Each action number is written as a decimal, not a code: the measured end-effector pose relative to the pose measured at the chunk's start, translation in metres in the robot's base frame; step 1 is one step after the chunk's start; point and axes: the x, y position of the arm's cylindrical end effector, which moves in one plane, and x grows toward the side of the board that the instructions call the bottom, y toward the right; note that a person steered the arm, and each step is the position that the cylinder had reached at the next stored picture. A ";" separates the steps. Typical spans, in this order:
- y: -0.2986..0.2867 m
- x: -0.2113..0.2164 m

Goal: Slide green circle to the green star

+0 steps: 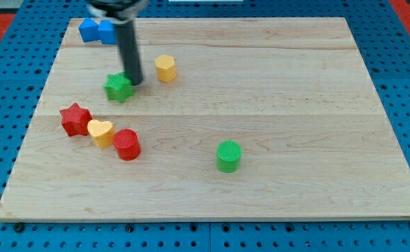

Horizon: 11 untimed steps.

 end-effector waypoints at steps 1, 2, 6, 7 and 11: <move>0.036 0.009; 0.017 0.026; 0.169 0.058; 0.248 0.117; 0.116 0.086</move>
